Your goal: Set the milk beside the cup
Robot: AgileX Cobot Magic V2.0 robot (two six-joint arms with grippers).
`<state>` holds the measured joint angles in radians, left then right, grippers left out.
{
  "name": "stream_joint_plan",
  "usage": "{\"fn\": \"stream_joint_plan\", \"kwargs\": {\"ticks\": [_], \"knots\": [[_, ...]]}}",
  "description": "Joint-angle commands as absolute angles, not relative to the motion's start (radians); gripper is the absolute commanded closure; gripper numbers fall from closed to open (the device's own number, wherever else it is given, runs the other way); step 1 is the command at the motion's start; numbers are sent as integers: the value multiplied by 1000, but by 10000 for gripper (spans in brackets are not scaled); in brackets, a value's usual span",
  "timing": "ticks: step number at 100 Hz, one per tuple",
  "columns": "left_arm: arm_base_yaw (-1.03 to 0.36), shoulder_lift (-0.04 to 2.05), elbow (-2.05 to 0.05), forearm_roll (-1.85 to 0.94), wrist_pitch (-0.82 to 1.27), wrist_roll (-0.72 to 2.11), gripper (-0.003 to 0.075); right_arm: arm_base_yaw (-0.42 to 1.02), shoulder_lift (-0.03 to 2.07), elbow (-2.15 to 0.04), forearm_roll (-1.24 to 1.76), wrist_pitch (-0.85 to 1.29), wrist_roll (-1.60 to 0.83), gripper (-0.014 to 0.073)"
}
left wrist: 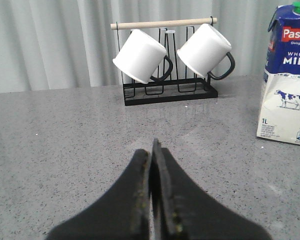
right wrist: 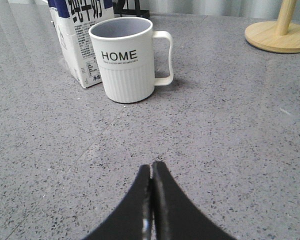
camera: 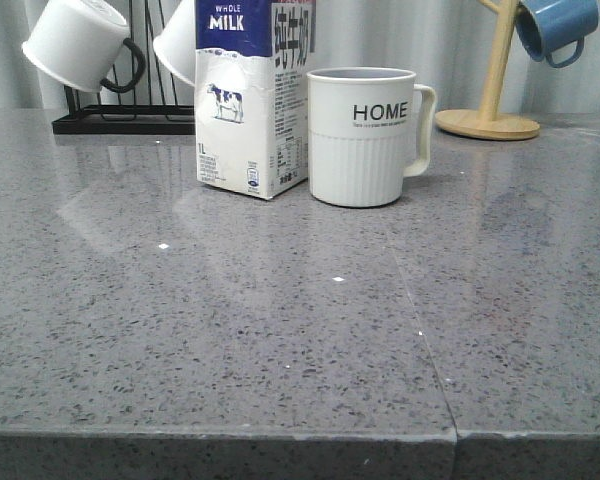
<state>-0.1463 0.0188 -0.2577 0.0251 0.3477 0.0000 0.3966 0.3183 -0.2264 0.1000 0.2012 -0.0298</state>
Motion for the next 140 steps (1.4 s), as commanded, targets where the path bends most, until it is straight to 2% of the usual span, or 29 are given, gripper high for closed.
{"fn": "stream_joint_plan", "kwargs": {"ticks": [1,24,38,56,67,79,140], "knots": [[-144,30,-270,28,272,0,741,396,324,-253,93,128,-34,659],[-144,22,-229,28,253,0,741,396,324,-253,93,128,-34,659],[-118,13,-141,32,104,0,741,396,324,-253,93,128,-34,659],[-41,-37,-30,32,50,0,741,396,324,-253,93,128,-34,659],[-31,-35,59,32,-54,0,741,396,324,-253,93,127,-34,659],[-31,-35,53,32,36,0,741,396,324,-253,93,127,-34,659],[-31,-35,53,32,34,0,741,396,324,-253,93,127,-34,659]]}}
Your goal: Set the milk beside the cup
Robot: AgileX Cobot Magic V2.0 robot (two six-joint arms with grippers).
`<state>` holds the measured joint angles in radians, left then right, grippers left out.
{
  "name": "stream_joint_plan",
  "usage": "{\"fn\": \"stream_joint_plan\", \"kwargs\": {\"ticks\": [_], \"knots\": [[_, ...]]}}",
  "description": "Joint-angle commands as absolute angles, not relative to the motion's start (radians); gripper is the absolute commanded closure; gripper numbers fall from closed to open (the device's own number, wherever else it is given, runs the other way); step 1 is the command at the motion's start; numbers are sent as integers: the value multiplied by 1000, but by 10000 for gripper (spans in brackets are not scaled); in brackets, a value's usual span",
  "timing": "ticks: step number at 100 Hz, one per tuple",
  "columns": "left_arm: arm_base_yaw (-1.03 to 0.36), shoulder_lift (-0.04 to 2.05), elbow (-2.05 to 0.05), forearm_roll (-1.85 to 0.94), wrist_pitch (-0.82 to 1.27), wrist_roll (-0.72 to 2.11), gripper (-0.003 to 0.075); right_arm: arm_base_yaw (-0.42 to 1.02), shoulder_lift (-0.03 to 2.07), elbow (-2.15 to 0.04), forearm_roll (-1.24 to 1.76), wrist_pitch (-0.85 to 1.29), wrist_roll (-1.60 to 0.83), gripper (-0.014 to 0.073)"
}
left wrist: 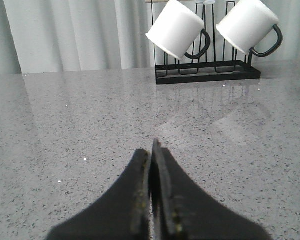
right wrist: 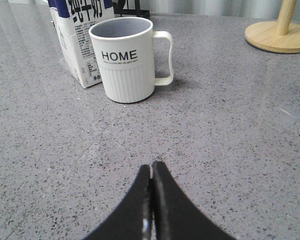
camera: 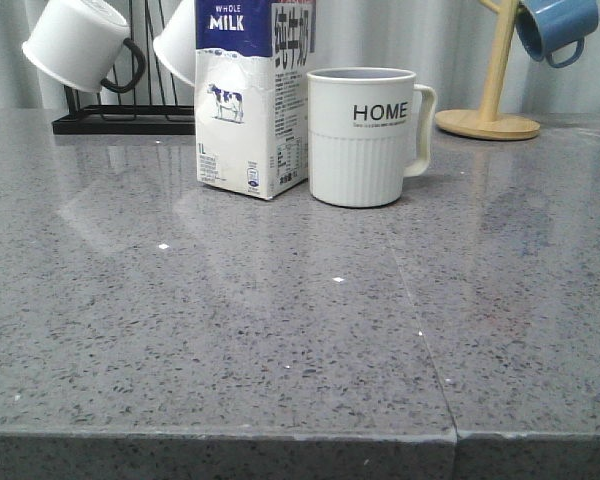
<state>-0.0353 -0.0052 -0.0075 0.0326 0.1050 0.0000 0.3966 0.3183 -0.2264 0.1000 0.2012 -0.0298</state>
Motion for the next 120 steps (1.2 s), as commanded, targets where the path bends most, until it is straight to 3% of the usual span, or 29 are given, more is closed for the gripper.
{"fn": "stream_joint_plan", "kwargs": {"ticks": [1,51,80,103,120], "knots": [[-31,-35,53,32,34,0,741,396,324,-253,93,127,-34,659],[-31,-35,53,32,34,0,741,381,324,-238,92,37,-35,659],[-31,-35,53,32,34,0,741,158,268,-121,80,-240,-34,659],[-31,-35,53,32,34,0,741,-24,131,12,-15,-228,72,659],[-31,-35,53,32,34,0,741,-40,14,9,-67,-17,98,659]]}}
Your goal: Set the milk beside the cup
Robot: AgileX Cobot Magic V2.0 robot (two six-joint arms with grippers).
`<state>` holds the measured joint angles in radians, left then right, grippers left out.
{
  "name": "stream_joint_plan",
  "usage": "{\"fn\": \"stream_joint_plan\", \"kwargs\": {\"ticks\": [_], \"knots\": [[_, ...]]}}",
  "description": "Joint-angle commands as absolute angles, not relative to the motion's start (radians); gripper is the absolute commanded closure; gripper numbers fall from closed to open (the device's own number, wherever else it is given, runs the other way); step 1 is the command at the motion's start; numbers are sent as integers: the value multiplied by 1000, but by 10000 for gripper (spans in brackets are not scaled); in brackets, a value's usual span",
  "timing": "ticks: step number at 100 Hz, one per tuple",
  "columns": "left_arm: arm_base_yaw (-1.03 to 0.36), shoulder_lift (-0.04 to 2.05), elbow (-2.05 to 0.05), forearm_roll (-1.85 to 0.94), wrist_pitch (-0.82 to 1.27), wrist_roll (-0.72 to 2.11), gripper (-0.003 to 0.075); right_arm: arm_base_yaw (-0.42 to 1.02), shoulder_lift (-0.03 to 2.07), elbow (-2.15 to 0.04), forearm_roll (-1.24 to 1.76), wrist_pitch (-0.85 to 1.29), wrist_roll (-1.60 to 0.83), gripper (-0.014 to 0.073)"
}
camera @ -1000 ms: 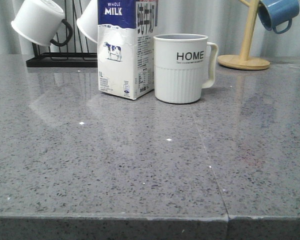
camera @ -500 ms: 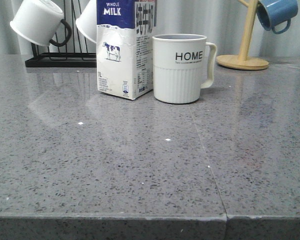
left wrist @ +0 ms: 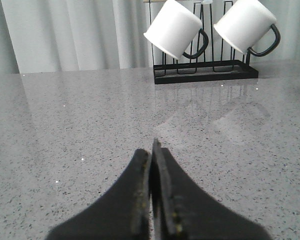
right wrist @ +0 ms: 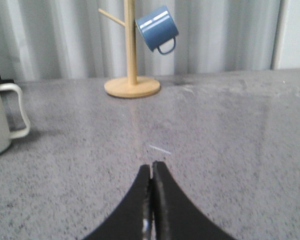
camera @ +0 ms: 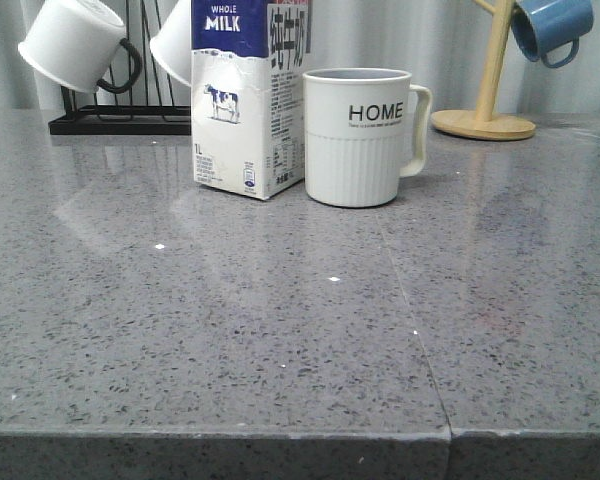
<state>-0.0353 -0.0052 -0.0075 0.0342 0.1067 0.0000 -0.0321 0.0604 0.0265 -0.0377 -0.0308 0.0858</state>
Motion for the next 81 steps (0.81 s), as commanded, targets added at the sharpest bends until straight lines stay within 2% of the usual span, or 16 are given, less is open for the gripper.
{"fn": "stream_joint_plan", "kwargs": {"ticks": [1,7,81], "knots": [[-31,-35,53,32,34,0,741,-40,8,9,-67,-10,98,659],[-31,-35,53,32,34,0,741,-40,-41,9,-67,36,98,659],[-31,-35,53,32,32,0,741,-39,-32,9,-69,44,97,659]]}}
